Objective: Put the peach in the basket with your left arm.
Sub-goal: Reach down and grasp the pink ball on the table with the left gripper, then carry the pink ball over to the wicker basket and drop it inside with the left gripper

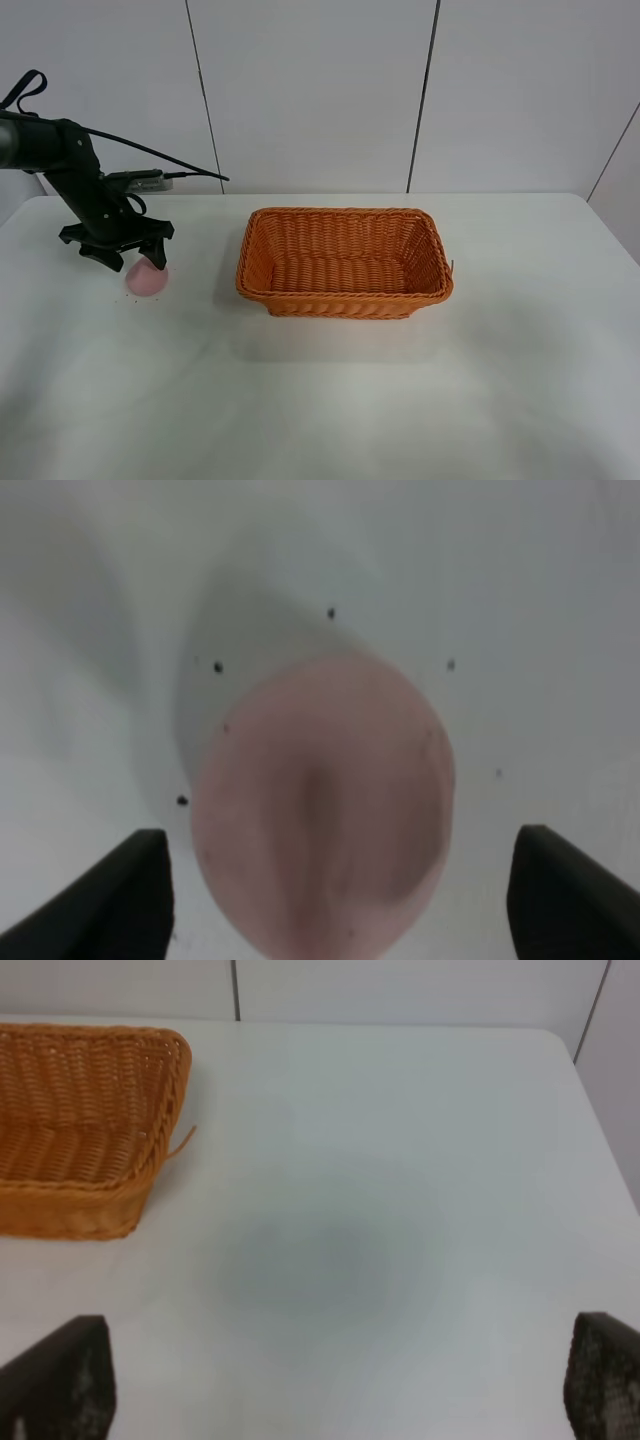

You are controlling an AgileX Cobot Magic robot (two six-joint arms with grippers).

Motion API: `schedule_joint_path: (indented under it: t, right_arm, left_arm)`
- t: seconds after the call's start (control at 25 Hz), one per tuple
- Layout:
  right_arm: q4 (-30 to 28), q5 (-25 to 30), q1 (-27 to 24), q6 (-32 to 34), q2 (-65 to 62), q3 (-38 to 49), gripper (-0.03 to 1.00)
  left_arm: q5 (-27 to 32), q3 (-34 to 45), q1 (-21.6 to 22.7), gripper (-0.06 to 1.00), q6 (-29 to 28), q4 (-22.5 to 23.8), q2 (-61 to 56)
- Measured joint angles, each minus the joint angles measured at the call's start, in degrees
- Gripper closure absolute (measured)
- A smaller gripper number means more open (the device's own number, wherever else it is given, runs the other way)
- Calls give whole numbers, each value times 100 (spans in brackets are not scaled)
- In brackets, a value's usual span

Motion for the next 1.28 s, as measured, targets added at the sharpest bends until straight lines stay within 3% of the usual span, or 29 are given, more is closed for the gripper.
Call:
schedule_joint_path:
  t: [0.48, 0.56, 0.72, 0.8, 1.08, 1.28]
  right_arm:
    - [0, 0, 0, 0, 0, 0, 27]
    - [0, 0, 0, 0, 0, 0, 27]
    - [0, 0, 0, 0, 0, 0, 27]
    - [0, 0, 0, 0, 0, 0, 27]
    - [0, 0, 0, 0, 0, 0, 27]
    - [0, 0, 0, 0, 0, 0, 27]
  left_arm:
    - [-243, -31, 0, 23, 0, -27, 415]
    - [-215, -31, 0, 31, 0, -27, 415]
    - [-15, -76, 0, 74, -5, -27, 395]
    - [225, -206, 0, 84, -50, 47, 286]
    - [1620, -1118, -79, 89, -361, 382, -411]
    - [2292, -1689, -557, 89, -464, 387, -682]
